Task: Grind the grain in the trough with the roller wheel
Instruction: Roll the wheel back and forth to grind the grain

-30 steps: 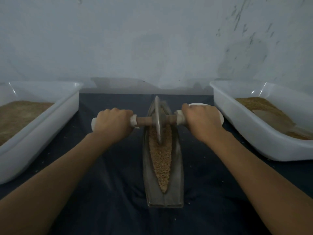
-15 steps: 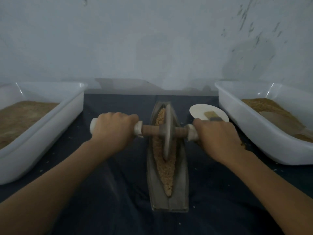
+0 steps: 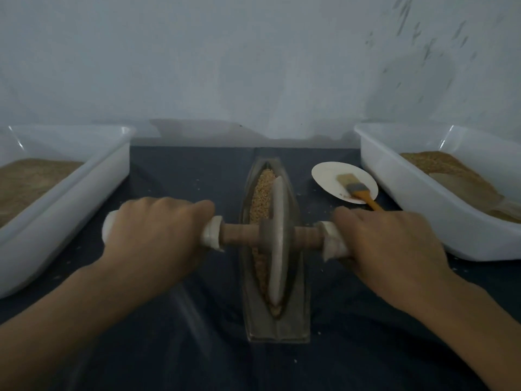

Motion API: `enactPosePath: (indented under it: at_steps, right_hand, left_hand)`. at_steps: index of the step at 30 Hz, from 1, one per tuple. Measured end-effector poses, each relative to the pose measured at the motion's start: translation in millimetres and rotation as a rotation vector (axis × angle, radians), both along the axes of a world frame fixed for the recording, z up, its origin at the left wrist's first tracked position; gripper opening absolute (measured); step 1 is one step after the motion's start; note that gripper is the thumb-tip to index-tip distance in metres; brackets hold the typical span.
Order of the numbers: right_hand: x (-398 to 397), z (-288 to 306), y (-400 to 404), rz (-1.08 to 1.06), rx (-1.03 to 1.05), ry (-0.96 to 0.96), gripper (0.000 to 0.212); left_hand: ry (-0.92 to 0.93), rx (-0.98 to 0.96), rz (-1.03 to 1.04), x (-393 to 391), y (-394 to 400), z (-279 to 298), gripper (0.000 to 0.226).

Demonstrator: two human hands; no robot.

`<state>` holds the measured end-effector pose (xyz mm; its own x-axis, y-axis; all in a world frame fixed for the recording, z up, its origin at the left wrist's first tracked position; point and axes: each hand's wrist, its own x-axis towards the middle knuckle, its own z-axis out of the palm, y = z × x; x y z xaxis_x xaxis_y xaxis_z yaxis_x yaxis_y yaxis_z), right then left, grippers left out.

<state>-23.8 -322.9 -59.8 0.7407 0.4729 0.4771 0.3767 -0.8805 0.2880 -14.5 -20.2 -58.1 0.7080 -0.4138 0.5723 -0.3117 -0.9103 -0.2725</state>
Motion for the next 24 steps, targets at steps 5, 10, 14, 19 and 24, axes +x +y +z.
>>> enactPosePath:
  at_steps: [5, 10, 14, 19, 24]
  right_hand:
    - [56.2, -5.7, 6.0, -0.064, -0.03, -0.053, 0.044]
    - [112.8, -3.3, 15.5, -0.108, 0.001, -0.048, 0.031]
    - [79.4, -1.5, 14.5, -0.095, -0.046, -0.074, 0.035]
    - [9.1, 1.0, -0.2, 0.063, 0.019, -0.061, 0.05]
    - [28.7, -1.7, 0.2, 0.02, 0.007, -0.03, 0.049]
  left_hand:
    - [0.095, -0.044, 0.127, 50.6, -13.7, -9.9, 0.033]
    - [0.238, -0.12, 0.215, 102.7, -18.8, -2.2, 0.018]
    - [0.244, -0.109, 0.215, 70.3, -16.6, -2.1, 0.022]
    - [-0.003, 0.089, 0.081, -1.6, -1.4, -0.9, 0.041]
    - [0.087, 0.08, 0.15, 15.5, -6.1, -3.3, 0.039]
